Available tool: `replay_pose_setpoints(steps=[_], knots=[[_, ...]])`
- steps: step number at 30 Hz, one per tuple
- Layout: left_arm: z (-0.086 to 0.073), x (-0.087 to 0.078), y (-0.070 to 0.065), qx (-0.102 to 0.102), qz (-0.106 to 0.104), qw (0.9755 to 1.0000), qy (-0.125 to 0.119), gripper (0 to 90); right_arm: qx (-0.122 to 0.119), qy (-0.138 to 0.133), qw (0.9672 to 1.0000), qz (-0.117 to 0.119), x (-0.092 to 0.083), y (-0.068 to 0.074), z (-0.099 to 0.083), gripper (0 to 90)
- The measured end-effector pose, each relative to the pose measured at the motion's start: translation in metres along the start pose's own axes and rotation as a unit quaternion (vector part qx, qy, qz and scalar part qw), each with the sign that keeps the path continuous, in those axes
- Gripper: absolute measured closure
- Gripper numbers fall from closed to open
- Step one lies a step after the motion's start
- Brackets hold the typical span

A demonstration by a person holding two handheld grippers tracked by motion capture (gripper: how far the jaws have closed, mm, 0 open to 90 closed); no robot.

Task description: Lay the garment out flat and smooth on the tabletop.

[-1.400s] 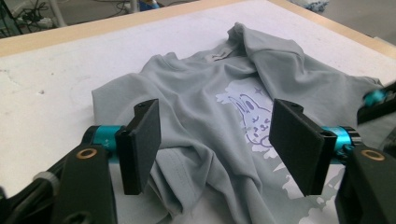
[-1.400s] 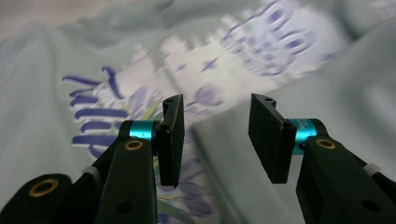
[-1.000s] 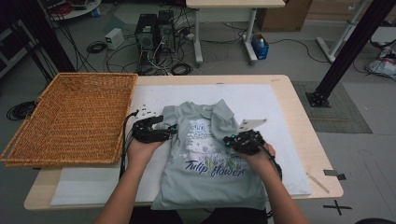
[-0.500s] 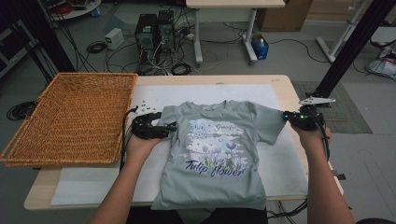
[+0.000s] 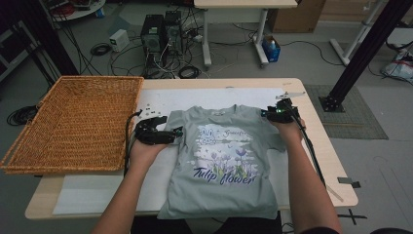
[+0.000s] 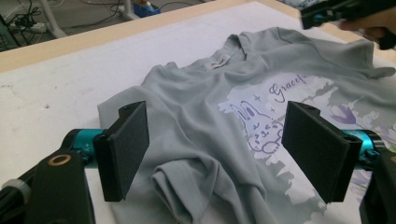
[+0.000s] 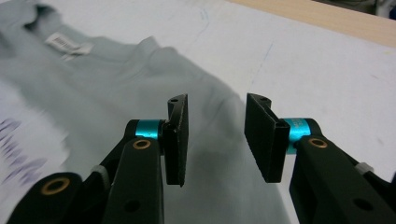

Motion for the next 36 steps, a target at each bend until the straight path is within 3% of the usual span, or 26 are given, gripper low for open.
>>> replay_pose_setpoints(steps=[3, 4, 6, 7, 8, 10, 13, 17, 19, 23, 25, 30, 36], knots=[[0.0, -0.004, -0.001, 0.004, 0.001, 1.0, 0.002, 23.2, 0.01, 0.031, 0.9994, -0.006, 0.025, -0.009, -0.001, 59.6], [0.001, -0.004, -0.001, 0.004, 0.001, 1.0, 0.002, 23.2, 0.018, 0.043, 0.9989, 0.005, 0.033, -0.01, -0.003, 61.5], [0.002, -0.004, -0.001, 0.004, 0.002, 1.0, 0.001, 23.2, 0.007, 0.049, 0.9988, -0.004, 0.039, -0.011, -0.004, 79.5], [0.002, -0.004, 0.0, 0.004, 0.003, 1.0, 0.001, 23.2, 0.006, 0.05, 0.9987, 0.007, 0.04, -0.014, -0.002, 87.3], [0.002, -0.002, 0.001, 0.002, 0.005, 1.0, 0.0, 23.2, 0.0, 0.057, 0.9983, 0.005, 0.04, -0.016, 0.0, 88.1], [0.002, 0.0, 0.003, 0.0, 0.008, 1.0, 0.0, 23.2, -0.014, 0.059, 0.9974, -0.038, 0.038, -0.022, 0.004, 88.5], [0.001, 0.004, 0.006, -0.006, 0.01, 0.9999, 0.003, 23.2, -0.005, 0.028, 0.9969, -0.073, 0.033, -0.032, 0.008, 88.3], [0.0, 0.012, 0.009, -0.012, 0.013, 0.9998, 0.004, 23.2, -0.006, 0.052, 0.9953, -0.082, 0.031, -0.031, 0.004, 74.0], [0.0, 0.016, 0.011, -0.015, 0.013, 0.9998, 0.004, 23.2, -0.004, 0.042, 0.996, -0.079, 0.022, -0.029, 0.007, 67.6], [0.0, 0.027, 0.016, -0.021, 0.011, 0.9997, 0.007, 23.3, -0.018, 0.012, 0.9966, -0.079, -0.008, -0.02, 0.015, 65.1], [-0.001, 0.031, 0.017, -0.023, 0.007, 0.9997, 0.01, 23.2, -0.014, 0.0, 0.9976, -0.067, -0.023, -0.012, 0.013, 63.8], [-0.004, 0.033, 0.011, -0.021, -0.007, 0.9995, 0.021, 23.2, -0.026, 0.0, 0.9987, -0.043, -0.052, 0.012, -0.008, 60.6], [-0.011, 0.024, -0.002, -0.011, -0.015, 0.9997, 0.017, 23.3, -0.023, 0.014, 0.9993, -0.026, -0.072, 0.032, -0.037, 59.7]])
Point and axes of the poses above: each handheld gripper's, and its own axes: x roughly forward along the jaws, z roughly out of its top, y roughly to its left, the point moved 3 cm from there along x, roughly forward along the jaws, and after that the axes turned 4 degrees about -z, right-handed, at the moved point
